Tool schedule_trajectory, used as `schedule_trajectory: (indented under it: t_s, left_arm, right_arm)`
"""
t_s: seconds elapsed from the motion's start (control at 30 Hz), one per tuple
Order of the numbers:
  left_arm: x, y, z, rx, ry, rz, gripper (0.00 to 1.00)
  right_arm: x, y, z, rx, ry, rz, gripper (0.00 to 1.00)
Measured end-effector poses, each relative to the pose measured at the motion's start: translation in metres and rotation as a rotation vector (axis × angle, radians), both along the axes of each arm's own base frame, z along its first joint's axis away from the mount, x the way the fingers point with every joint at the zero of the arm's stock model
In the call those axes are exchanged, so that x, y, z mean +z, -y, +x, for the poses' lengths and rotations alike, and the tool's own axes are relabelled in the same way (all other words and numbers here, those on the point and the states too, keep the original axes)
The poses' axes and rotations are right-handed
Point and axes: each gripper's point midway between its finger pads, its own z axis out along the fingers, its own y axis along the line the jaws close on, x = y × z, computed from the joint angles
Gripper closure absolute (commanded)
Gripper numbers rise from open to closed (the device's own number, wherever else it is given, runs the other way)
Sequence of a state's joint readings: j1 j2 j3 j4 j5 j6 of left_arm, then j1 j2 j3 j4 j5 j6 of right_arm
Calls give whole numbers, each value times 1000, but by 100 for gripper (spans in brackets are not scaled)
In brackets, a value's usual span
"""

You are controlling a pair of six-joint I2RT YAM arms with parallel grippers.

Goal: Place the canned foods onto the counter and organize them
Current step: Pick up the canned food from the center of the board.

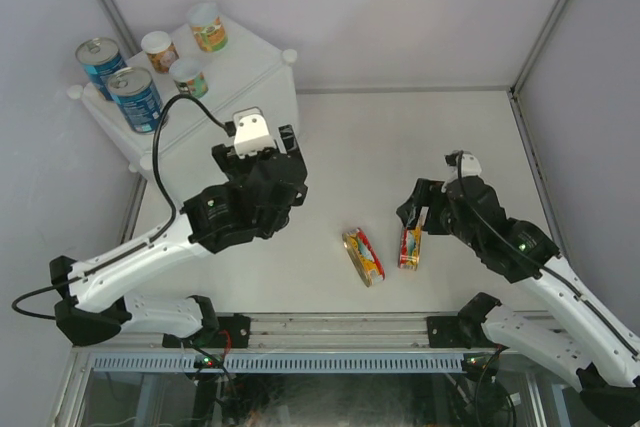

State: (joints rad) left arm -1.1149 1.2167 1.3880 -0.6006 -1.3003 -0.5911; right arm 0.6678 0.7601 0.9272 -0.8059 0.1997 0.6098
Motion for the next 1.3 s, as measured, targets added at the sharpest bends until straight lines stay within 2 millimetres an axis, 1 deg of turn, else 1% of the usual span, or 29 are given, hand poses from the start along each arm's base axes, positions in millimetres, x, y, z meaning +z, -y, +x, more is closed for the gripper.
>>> schedule_trajectory:
  t_s: [0.13, 0.2, 0.23, 0.37, 0.57, 0.7, 0.87, 0.97, 1.03, 1.1, 1.3]
  left_arm:
    - [-5, -1, -8, -17, -14, -8, 9]
    - [-11, 3, -11, -39, -31, -21, 9]
    - [-17, 6, -12, -54, -45, -25, 9]
    - [-49, 23, -18, -126, -131, -27, 9]
    - [-97, 56, -27, -233, -275, -39, 9]
    - [-126, 80, -33, -303, -376, -31, 6]
    - [-172, 111, -42, -381, -525, 13, 4]
    - [-196, 125, -48, -423, -613, 13, 3]
    - [-204, 133, -51, -446, -654, -20, 3]
    - [-207, 140, -51, -463, -681, -63, 3]
    - [-215, 157, -43, -468, -738, -229, 3]
  right_arm:
    - [2, 1, -2, -5, 9, 15, 27]
    - [-3, 2, -3, -6, 1, 10, 27]
    - [-8, 3, -4, -7, -8, 5, 27]
    - [-23, 4, -5, -9, -48, -17, 27]
    - [-27, 7, -3, -22, -56, -18, 27]
    - [-42, 16, -3, -52, -94, -36, 27]
    - [-58, 19, -2, -66, -143, -57, 27]
    - [-60, 20, -3, -70, -150, -56, 27]
    - [-60, 21, -2, -72, -150, -55, 27]
    - [-60, 21, -2, -75, -151, -52, 27]
    - [-59, 21, -2, -73, -149, -44, 26]
